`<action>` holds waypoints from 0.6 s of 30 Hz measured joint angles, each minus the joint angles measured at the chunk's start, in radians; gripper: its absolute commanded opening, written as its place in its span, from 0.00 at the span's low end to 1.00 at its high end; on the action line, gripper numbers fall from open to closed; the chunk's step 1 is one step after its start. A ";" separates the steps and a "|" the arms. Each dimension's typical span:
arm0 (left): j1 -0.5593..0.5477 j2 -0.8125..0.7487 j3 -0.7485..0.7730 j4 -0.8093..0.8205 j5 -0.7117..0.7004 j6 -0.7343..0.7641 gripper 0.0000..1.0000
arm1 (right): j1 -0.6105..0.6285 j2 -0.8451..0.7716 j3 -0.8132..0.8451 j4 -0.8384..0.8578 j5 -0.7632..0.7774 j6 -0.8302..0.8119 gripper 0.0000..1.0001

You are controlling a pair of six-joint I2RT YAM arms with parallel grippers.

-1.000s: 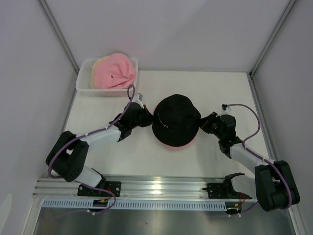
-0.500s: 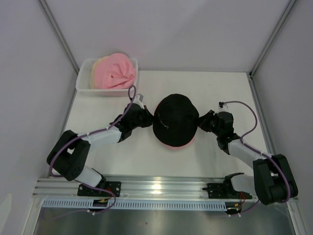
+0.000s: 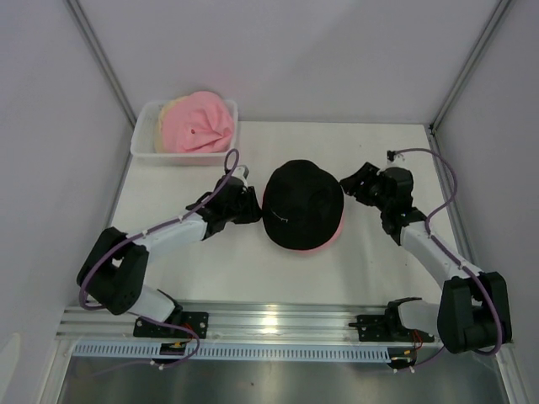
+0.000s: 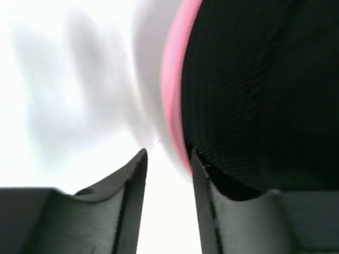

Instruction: Stack the hats

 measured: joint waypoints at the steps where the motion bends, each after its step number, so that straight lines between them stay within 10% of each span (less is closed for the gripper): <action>1: 0.001 -0.007 0.009 -0.035 -0.011 0.011 0.52 | -0.011 0.004 0.023 -0.006 0.000 -0.005 0.62; 6: 0.011 -0.083 0.057 -0.145 -0.058 0.054 0.77 | -0.043 0.042 0.107 -0.005 -0.008 -0.024 0.68; 15: 0.203 -0.203 0.223 -0.179 -0.109 0.095 0.82 | -0.021 0.211 0.169 0.124 -0.174 -0.054 0.60; 18: 0.311 -0.200 0.284 -0.183 -0.134 0.097 0.99 | -0.001 0.283 0.184 0.126 -0.181 -0.063 0.60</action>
